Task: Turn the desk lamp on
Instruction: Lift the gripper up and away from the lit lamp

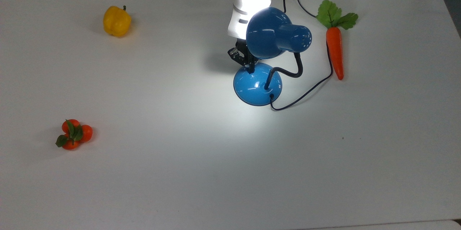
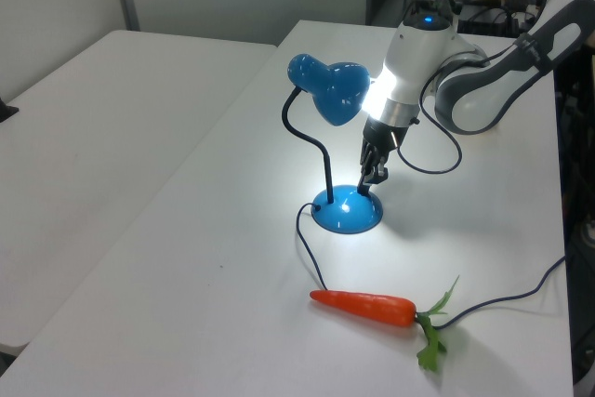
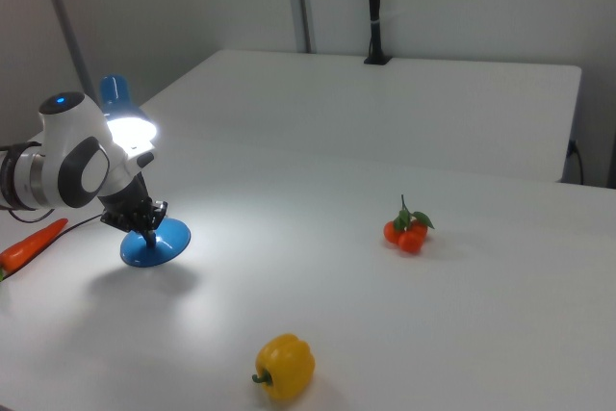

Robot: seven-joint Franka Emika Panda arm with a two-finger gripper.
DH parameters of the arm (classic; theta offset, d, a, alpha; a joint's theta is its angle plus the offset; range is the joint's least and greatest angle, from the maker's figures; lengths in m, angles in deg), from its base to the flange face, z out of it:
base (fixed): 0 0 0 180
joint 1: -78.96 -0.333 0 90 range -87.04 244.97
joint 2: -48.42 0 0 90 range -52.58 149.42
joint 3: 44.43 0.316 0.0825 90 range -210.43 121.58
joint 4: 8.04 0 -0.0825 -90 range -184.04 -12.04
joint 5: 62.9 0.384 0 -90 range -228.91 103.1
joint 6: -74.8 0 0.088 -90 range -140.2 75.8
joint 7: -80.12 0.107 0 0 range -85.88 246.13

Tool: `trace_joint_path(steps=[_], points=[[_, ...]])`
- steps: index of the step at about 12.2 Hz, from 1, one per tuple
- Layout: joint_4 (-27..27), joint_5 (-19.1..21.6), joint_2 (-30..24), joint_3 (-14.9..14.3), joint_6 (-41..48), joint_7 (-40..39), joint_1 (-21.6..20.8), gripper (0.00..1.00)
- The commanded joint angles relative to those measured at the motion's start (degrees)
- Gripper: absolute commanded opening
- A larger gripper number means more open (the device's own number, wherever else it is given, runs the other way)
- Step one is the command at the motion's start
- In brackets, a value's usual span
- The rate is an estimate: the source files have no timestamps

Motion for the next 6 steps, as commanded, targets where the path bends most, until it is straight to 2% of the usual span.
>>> trace_joint_path(steps=[1, 4, 6], points=[[1.03, 0.18, -3.21, 0.21, 11.76, 2.58, 0.66, 0.0], [2.18, -1.66, -6.2, 0.03, 23.72, 5.49, 3.47, 0.0], [3.5, -5.52, -6.91, -0.06, 31.55, 10.83, 6.28, 0.0]])
